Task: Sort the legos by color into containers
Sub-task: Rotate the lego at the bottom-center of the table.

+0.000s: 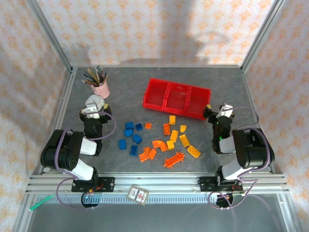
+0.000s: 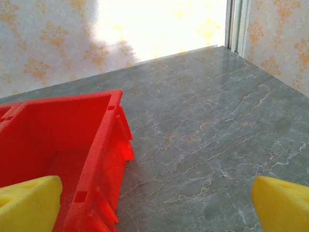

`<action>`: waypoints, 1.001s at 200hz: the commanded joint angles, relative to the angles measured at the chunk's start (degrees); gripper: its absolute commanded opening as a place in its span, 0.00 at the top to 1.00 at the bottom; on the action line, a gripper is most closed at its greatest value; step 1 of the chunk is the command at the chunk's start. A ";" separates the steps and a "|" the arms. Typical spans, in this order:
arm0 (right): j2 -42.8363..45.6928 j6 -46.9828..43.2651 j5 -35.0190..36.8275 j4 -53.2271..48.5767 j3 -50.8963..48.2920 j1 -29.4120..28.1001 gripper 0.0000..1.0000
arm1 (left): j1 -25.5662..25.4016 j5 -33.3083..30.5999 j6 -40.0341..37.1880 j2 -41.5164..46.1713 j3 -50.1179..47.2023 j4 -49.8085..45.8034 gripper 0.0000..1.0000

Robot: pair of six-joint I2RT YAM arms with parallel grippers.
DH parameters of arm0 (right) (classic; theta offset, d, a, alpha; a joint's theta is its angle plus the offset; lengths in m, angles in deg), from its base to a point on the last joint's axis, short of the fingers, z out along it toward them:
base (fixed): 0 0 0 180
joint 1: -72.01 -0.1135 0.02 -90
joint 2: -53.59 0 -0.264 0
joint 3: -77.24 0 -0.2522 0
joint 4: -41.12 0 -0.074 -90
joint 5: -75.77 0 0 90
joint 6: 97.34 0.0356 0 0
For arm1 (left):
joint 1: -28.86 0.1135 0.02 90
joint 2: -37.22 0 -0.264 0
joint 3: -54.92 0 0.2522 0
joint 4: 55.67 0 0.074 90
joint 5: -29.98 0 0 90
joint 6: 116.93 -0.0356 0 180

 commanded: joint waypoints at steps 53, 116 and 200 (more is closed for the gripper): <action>0.74 -0.82 -0.16 1.73 0.70 0.09 0.00 | 0.31 1.17 -0.68 -0.08 0.91 0.72 0.00; 0.73 -0.82 -0.18 1.73 0.69 0.09 0.00 | 0.25 1.16 -0.68 -0.10 0.91 0.71 0.00; 2.65 -0.33 0.81 -1.16 1.72 0.09 0.00 | 0.29 0.48 -0.38 0.51 0.16 1.60 0.00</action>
